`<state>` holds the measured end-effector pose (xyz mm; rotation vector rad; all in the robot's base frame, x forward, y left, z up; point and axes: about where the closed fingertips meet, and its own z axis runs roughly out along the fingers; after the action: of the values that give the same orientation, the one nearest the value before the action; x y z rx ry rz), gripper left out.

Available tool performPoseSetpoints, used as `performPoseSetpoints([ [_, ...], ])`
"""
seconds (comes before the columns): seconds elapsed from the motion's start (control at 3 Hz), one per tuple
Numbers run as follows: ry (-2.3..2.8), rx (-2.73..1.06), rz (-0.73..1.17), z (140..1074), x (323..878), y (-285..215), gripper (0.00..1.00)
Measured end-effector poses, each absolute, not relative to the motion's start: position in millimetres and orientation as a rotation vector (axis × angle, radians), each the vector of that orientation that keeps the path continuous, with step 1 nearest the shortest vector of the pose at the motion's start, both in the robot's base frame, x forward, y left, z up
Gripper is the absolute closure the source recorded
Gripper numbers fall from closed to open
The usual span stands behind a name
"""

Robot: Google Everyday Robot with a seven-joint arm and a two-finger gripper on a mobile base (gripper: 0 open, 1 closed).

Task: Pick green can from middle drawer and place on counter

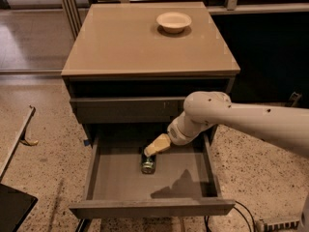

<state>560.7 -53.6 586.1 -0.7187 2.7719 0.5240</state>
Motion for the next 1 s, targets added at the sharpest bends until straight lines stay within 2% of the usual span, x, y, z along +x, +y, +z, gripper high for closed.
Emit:
performPoseSetpoints([
  [0.33, 2.776, -0.701, 0.587, 572, 567, -46, 0.00],
  [1.0, 2.848, -0.608, 0.677, 504, 587, 6, 0.00],
])
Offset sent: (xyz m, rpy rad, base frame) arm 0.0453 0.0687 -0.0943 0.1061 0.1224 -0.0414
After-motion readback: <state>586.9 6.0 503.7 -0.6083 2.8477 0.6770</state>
